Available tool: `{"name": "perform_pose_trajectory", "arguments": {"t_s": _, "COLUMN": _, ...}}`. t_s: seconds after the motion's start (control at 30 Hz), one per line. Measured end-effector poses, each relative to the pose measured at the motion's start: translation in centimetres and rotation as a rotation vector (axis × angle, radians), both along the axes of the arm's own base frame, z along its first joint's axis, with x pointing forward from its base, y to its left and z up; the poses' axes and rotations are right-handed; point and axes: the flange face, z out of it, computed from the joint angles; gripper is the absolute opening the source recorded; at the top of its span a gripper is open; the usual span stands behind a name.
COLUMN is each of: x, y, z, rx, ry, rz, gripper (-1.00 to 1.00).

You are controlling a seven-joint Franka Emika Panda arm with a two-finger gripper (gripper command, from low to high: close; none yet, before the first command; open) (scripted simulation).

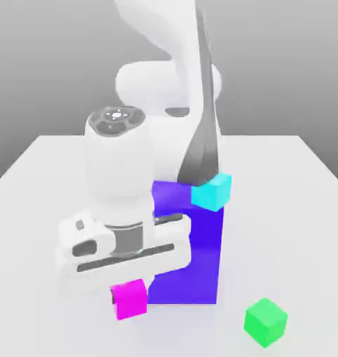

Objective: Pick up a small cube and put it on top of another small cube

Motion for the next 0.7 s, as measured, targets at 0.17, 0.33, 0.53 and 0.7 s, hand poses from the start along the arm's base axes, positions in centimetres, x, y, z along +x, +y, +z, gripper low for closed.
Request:
{"name": "perform_pose_trajectory", "arguments": {"t_s": 0.17, "x": 0.0, "y": 6.1, "z": 0.7, "rx": 0.001, "ry": 0.001, "rz": 0.169, "gripper": -1.00}}
{"name": "perform_pose_trajectory", "arguments": {"t_s": 0.33, "x": -0.9, "y": 12.2, "z": 1.3, "rx": 0.004, "ry": 0.002, "rz": 0.338, "gripper": -1.00}}
{"name": "perform_pose_trajectory", "arguments": {"t_s": 0.53, "x": -2.8, "y": 19.0, "z": 1.8, "rx": 0.009, "ry": 0.004, "rz": 0.535, "gripper": -1.00}}
{"name": "perform_pose_trajectory", "arguments": {"t_s": 0.7, "x": -2.9, "y": 19.8, "z": -2.5, "rx": 0.008, "ry": 0.001, "rz": 0.558, "gripper": -1.00}}
